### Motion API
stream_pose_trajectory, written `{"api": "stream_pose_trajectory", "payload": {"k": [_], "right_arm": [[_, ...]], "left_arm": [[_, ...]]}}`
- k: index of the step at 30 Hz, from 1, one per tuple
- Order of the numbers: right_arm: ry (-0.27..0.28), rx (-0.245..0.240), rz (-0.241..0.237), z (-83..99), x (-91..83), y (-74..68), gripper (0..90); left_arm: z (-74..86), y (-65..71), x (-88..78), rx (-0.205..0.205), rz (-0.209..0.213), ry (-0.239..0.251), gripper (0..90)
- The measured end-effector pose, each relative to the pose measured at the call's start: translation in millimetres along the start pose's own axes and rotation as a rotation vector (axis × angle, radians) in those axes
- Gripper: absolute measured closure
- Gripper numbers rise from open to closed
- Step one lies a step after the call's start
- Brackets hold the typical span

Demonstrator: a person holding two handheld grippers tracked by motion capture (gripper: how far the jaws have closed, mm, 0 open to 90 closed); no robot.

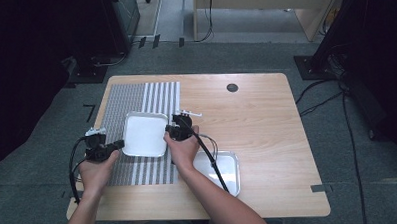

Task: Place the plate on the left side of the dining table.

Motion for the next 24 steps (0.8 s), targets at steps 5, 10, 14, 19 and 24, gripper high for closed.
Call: {"api": "stream_pose_trajectory", "payload": {"k": [5, 10, 14, 19, 24], "right_arm": [[-0.008, -0.021, 0.021, -7.3, 19.0, -7.2, 90.0], [-0.017, -0.033, 0.032, -11.5, 32.7, -11.5, 90.0], [-0.026, -0.058, 0.052, -19.5, 45.7, -18.9, 89.8], [-0.039, -0.038, 0.069, -24.2, 57.9, -18.6, 89.6], [-0.031, -0.032, 0.090, -26.5, 67.3, -20.5, 89.1]], "left_arm": [[-4.5, -12.6, 10.8, -0.021, -0.013, -0.014, 90.0], [-8.2, -25.7, 22.3, -0.066, -0.006, -0.026, 90.0], [-12.0, -36.0, 31.8, -0.096, -0.004, -0.037, 90.0], [-16.2, -40.5, 38.6, -0.115, -0.009, -0.040, 89.8], [-23.6, -46.0, 45.4, -0.129, -0.018, -0.035, 89.9]]}}
Point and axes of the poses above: each handheld gripper's, and its own axes: x roughly forward along the jaws, z roughly out of its underside, y roughly to its right, the point moved 3 cm from there along x, roughly forward along the jaws, and after that the axes turned 6 degrees about x, right-handed, at the moved point
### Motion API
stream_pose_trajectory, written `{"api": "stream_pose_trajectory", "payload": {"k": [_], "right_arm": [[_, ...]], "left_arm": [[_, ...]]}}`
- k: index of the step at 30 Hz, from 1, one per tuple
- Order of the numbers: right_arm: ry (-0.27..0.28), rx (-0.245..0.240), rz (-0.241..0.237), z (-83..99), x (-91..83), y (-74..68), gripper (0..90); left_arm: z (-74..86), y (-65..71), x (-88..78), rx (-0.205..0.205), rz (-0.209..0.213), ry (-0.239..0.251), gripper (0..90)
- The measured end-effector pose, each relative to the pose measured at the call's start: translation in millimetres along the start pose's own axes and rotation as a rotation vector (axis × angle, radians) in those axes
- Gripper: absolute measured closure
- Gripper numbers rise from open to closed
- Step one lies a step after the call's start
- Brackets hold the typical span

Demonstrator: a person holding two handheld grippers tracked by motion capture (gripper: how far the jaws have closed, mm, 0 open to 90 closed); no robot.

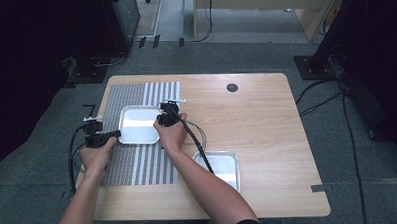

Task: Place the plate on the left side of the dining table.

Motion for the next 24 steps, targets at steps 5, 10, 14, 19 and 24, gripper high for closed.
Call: {"api": "stream_pose_trajectory", "payload": {"k": [5, 10, 14, 19, 24], "right_arm": [[-0.010, -0.002, 0.015, -1.8, 9.3, -1.1, 88.0], [-0.016, -0.005, 0.020, -1.0, 16.3, -3.3, 87.4], [-0.021, -0.005, 0.025, 1.3, 20.0, -2.0, 86.8], [-0.027, -0.007, 0.015, 1.5, 20.5, -1.3, 85.9], [-0.019, -0.025, -0.020, -0.4, 18.4, 1.6, 74.3]], "left_arm": [[-2.8, -4.6, 5.9, -0.020, -0.009, -0.009, 89.7], [-5.4, -7.6, 9.4, -0.026, -0.017, -0.003, 89.6], [-5.6, -7.5, 10.1, -0.024, -0.022, -0.002, 89.4], [-5.8, -6.9, 11.1, -0.016, -0.037, 0.002, 88.8], [-6.3, -4.8, 8.0, 0.004, -0.073, 0.023, 78.3]]}}
Point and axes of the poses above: each handheld gripper's, and its own axes: x roughly forward along the jaws, z roughly out of its underside, y roughly to its right, the point moved 3 cm from there along x, roughly forward along the jaws, and after that the axes turned 6 degrees about x, right-handed, at the moved point
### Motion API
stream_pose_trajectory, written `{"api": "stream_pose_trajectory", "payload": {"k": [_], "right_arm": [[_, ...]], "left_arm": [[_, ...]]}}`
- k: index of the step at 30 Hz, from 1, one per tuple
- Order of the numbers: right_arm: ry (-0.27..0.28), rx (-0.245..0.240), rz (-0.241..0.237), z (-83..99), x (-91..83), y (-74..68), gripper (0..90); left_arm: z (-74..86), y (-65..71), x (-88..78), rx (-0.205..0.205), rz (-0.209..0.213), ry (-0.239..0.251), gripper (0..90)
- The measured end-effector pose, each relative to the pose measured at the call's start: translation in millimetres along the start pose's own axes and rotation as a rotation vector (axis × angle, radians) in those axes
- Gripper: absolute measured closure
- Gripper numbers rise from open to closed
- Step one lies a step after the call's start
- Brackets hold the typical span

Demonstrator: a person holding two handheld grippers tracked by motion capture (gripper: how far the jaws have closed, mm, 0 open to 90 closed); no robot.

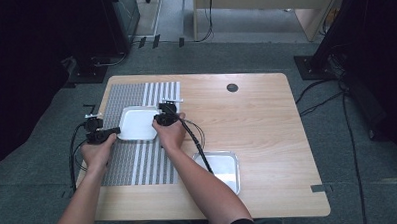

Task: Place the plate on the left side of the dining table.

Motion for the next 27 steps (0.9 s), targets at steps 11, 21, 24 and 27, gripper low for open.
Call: {"api": "stream_pose_trajectory", "payload": {"k": [11, 21, 24, 27], "right_arm": [[0.125, -0.176, 0.015, -6.5, -27.7, 6.8, 54.6], [0.124, -0.233, -0.003, -6.6, -54.4, 29.2, 31.6], [0.108, -0.271, -0.020, -4.7, -64.2, 35.7, 28.7], [0.107, -0.289, -0.031, -3.4, -74.2, 42.2, 28.3]], "left_arm": [[3.1, 15.6, -19.0, 0.057, 0.008, 0.047, 39.0], [10.0, 34.3, -40.1, 0.110, 0.082, 0.109, 20.7], [16.1, 36.7, -44.4, 0.098, 0.074, 0.111, 19.2], [21.7, 39.8, -47.7, 0.104, 0.068, 0.114, 17.9]]}}
Point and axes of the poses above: each handheld gripper's, and its own axes: x roughly forward along the jaws, z roughly out of its underside, y roughly to its right, the point moved 3 cm from there along x, roughly forward along the jaws, and after that the axes turned 6 degrees about x, right-handed, at the moved point
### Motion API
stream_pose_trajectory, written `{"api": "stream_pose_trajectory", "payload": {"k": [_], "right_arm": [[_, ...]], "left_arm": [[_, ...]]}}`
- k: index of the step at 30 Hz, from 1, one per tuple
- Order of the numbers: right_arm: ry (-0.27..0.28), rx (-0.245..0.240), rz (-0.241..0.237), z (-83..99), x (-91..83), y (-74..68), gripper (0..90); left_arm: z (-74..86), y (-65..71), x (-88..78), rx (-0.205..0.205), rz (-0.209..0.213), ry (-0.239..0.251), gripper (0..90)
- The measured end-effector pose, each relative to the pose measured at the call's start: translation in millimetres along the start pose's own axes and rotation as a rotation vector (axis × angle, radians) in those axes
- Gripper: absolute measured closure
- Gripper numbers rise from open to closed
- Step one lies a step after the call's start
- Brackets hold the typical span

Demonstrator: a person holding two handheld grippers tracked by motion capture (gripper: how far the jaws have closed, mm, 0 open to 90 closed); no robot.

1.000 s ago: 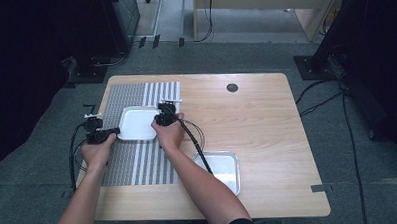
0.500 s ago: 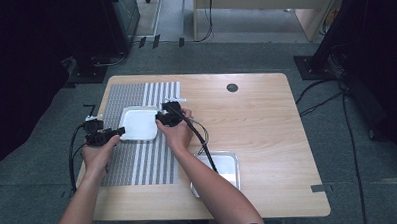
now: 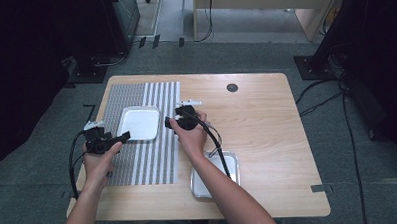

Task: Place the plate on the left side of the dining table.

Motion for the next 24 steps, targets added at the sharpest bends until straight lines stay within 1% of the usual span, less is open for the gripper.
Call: {"api": "stream_pose_trajectory", "payload": {"k": [2, 3, 4, 5, 6, 8, 13, 16, 20, 24], "right_arm": [[0.003, -0.013, 0.003, 1.0, -6.6, 2.9, 28.2], [0.005, -0.029, 0.007, 2.2, -13.3, 4.9, 27.6], [0.005, -0.029, 0.007, 2.2, -13.3, 4.9, 27.6], [0.009, -0.043, 0.010, 2.8, -16.6, 6.1, 27.5], [0.011, -0.061, 0.021, 3.9, -20.4, 7.7, 27.1], [0.015, -0.078, 0.034, 5.8, -25.7, 11.3, 27.0], [0.010, -0.088, 0.043, 10.1, -37.1, 20.5, 25.7], [0.008, -0.096, 0.067, 11.8, -44.4, 27.8, 26.7], [0.014, -0.099, 0.073, 13.9, -57.0, 37.7, 26.4], [0.031, -0.096, 0.075, 15.3, -69.3, 46.7, 25.6]], "left_arm": [[1.8, 2.9, -2.9, 0.005, 0.008, 0.006, 16.9], [2.5, 4.2, -4.5, 0.010, 0.011, 0.011, 16.4], [3.0, 6.0, -6.0, 0.010, 0.014, 0.015, 16.4], [4.0, 8.2, -7.9, 0.016, 0.013, 0.017, 16.4], [4.8, 10.0, -9.0, 0.020, 0.011, 0.020, 16.4], [7.6, 14.2, -12.3, 0.027, 0.015, 0.025, 15.7], [13.8, 22.9, -20.3, 0.039, 0.026, 0.040, 14.4], [16.4, 25.7, -24.9, 0.037, 0.040, 0.044, 14.4], [20.6, 28.7, -31.5, 0.069, 0.041, 0.044, 13.9], [26.0, 30.4, -35.2, 0.080, 0.055, 0.036, 13.7]]}}
Point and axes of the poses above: each handheld gripper's, and its own axes: x roughly forward along the jaws, z roughly out of its underside, y roughly to its right, the point moved 3 cm from there along x, roughly forward along the jaws, and after that the axes turned 6 degrees about x, right-handed, at the moved point
